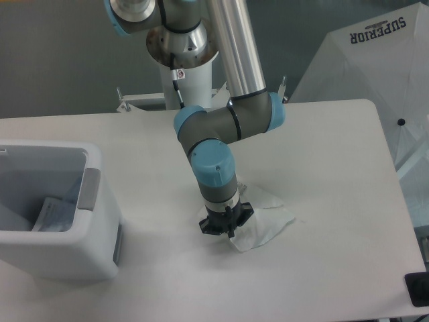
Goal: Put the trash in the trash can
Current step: 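Lower the gripper and pinch the white plastic packet, then lift the packet and carry it over the trash bin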
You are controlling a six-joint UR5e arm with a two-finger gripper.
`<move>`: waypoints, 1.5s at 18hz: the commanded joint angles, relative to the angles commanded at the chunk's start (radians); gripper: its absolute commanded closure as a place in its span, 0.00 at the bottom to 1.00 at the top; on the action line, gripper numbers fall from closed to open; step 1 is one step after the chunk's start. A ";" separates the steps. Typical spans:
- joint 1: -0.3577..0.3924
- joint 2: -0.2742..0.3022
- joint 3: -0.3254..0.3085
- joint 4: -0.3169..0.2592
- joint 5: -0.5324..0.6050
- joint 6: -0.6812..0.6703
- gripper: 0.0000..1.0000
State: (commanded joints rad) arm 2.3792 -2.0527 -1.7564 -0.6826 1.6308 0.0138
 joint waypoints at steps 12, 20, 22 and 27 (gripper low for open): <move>0.052 0.230 0.178 0.012 -0.343 -0.102 1.00; -0.003 0.385 0.268 0.015 -0.469 -0.345 1.00; -0.034 0.413 0.282 0.015 -0.480 -0.351 1.00; -0.115 0.439 0.287 0.014 -0.482 -0.380 1.00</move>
State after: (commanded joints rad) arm 2.2643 -1.6137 -1.4696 -0.6688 1.1490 -0.3666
